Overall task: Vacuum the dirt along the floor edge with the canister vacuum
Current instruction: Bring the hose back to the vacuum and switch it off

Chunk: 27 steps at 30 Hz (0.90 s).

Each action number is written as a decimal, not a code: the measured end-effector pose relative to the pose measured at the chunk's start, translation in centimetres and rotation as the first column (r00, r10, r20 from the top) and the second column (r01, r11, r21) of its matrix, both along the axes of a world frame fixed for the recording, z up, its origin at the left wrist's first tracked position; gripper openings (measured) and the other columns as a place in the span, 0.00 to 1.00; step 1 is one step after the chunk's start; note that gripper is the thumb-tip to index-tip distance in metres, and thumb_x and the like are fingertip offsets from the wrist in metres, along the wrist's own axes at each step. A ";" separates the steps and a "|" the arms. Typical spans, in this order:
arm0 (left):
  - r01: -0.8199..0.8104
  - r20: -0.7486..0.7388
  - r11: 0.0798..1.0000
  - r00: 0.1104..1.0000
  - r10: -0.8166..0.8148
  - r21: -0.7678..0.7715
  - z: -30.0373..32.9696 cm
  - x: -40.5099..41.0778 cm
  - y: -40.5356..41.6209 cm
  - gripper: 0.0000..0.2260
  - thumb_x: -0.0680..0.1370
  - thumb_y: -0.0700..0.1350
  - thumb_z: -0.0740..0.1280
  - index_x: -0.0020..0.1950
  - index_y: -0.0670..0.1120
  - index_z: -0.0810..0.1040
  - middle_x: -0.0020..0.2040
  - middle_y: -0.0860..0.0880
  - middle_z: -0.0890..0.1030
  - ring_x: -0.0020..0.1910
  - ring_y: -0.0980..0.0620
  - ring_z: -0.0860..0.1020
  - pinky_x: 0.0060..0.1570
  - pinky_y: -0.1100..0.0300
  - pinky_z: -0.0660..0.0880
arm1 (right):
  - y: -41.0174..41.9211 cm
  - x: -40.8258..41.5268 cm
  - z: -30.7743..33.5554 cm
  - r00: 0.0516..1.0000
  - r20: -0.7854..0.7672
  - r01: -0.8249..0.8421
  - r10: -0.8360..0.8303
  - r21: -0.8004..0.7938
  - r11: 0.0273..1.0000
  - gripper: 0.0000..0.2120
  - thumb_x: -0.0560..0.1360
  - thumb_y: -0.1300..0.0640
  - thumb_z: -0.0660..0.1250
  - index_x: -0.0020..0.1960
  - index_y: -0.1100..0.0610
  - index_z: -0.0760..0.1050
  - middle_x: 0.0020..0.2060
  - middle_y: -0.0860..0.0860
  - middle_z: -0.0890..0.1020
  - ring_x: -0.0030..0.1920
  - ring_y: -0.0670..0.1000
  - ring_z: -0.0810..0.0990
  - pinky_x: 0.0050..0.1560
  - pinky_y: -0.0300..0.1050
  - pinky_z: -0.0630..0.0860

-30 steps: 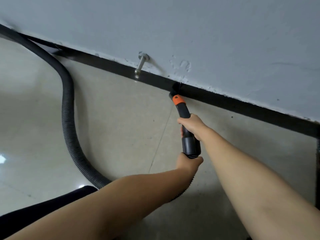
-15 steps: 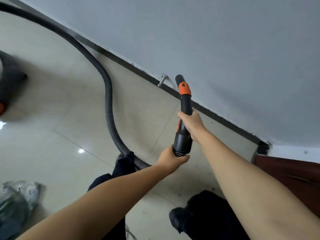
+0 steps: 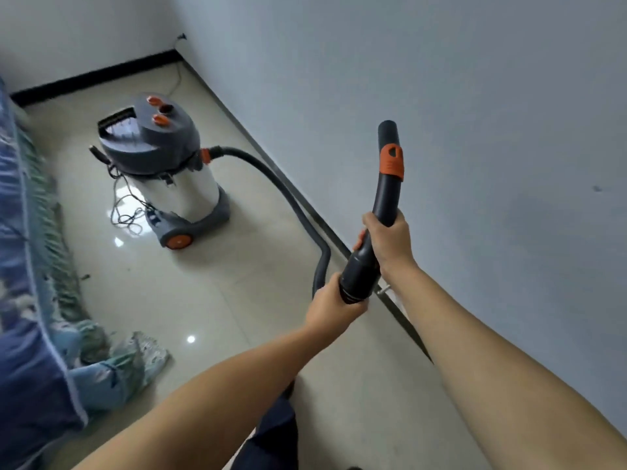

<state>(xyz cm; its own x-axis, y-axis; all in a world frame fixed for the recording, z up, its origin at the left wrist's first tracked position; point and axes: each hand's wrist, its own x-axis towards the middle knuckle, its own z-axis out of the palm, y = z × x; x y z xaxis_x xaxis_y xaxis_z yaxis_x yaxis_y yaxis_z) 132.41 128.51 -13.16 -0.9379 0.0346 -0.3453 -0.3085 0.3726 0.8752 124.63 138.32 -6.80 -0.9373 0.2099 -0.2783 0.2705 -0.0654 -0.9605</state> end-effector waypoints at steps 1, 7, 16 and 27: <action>-0.057 -0.021 0.998 0.998 0.057 0.019 1.0 0.2 -0.7 0.14 0.71 0.46 0.72 0.53 0.51 0.72 0.46 0.53 0.79 0.45 0.52 0.78 0.47 0.53 0.77 | -1.3 0.0 1.3 0.998 -0.035 -0.049 0.049 0.001 0.999 0.07 0.74 0.64 0.65 0.47 0.56 0.69 0.26 0.53 0.74 0.22 0.51 0.72 0.27 0.43 0.75; -0.309 -0.077 0.906 0.936 0.343 0.289 6.2 -0.4 -8.3 0.19 0.71 0.45 0.72 0.60 0.52 0.73 0.50 0.53 0.81 0.46 0.58 0.79 0.44 0.64 0.77 | -11.9 -1.4 8.1 0.911 -0.208 -0.343 0.356 0.095 0.934 0.09 0.75 0.63 0.66 0.53 0.58 0.69 0.29 0.55 0.75 0.26 0.52 0.75 0.30 0.45 0.78; -0.402 -0.150 0.880 0.882 0.446 0.254 9.6 -8.6 -27.2 0.15 0.71 0.42 0.72 0.56 0.49 0.75 0.47 0.51 0.81 0.48 0.52 0.79 0.46 0.60 0.75 | -30.8 -9.8 11.6 0.863 -0.270 -0.443 0.428 0.005 0.896 0.10 0.76 0.64 0.66 0.55 0.59 0.70 0.30 0.53 0.76 0.26 0.51 0.75 0.31 0.45 0.78; -0.286 -0.164 0.949 0.938 0.305 0.130 10.7 -22.1 -38.9 0.12 0.71 0.44 0.71 0.53 0.46 0.76 0.46 0.46 0.82 0.46 0.49 0.80 0.50 0.50 0.78 | -41.4 -23.8 11.0 0.930 -0.248 -0.275 0.270 0.018 0.961 0.11 0.74 0.61 0.67 0.55 0.57 0.69 0.30 0.55 0.76 0.26 0.53 0.75 0.35 0.48 0.78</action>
